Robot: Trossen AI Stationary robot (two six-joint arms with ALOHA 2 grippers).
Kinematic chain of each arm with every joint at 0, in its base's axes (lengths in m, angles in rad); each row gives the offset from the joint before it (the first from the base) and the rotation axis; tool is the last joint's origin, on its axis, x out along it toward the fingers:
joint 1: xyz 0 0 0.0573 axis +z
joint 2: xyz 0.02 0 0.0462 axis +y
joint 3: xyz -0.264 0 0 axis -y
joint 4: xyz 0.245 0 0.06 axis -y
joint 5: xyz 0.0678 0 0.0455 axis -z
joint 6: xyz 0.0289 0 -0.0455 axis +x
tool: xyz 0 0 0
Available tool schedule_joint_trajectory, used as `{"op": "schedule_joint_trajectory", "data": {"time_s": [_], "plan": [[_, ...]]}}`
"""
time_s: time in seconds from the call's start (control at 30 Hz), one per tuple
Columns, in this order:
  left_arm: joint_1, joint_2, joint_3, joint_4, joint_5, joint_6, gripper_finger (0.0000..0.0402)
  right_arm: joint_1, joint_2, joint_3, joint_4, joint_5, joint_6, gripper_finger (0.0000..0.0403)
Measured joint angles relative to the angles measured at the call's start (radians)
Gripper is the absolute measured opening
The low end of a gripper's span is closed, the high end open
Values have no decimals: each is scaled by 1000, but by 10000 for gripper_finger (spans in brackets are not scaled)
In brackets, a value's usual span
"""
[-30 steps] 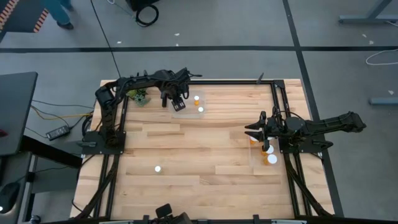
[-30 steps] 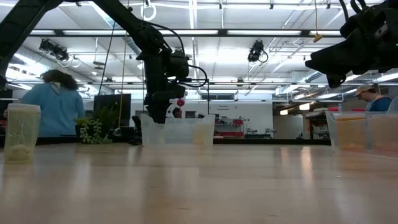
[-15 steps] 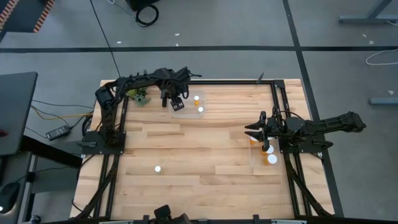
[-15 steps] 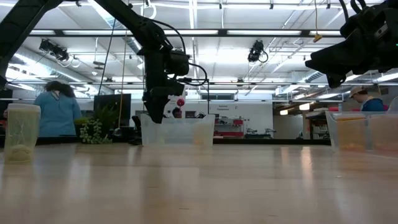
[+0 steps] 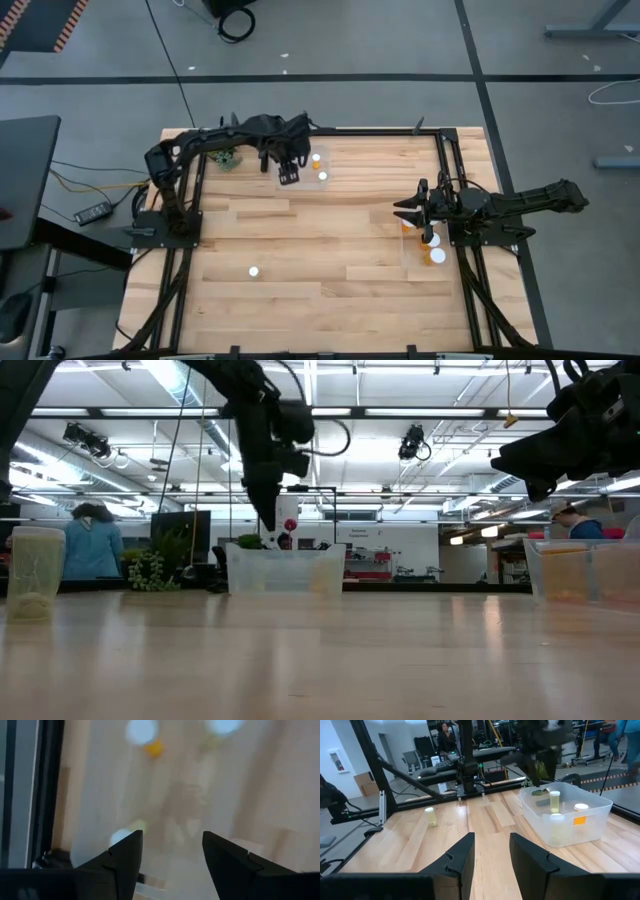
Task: Pick and place medicine bottles into bin by pill shape (circle, oval)
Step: Put the small yellow pill bottle into the top transparent bin
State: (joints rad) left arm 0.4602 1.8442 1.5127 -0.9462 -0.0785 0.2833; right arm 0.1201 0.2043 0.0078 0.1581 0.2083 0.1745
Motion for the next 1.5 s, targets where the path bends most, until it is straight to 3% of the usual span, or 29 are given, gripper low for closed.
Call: {"op": "schedule_joint_trajectory", "data": {"time_s": [0.3,0.67,1.03,1.13,1.4,1.5], "plan": [[-196,-65,-24,-41,17,-27,215,0,0,0,-1,0,0,129],[-423,-169,-283,44,16,-206,215,0,0,0,-3,0,0,129],[-549,-406,-494,159,15,-423,215,0,12,0,-17,0,0,129],[-599,-440,-506,123,23,-474,215,0,18,0,-24,0,0,129],[-706,-453,-507,-169,21,-673,208,0,32,0,-37,0,0,129],[-761,-451,-536,-189,45,-736,199,0,32,0,-39,0,0,129]]}}
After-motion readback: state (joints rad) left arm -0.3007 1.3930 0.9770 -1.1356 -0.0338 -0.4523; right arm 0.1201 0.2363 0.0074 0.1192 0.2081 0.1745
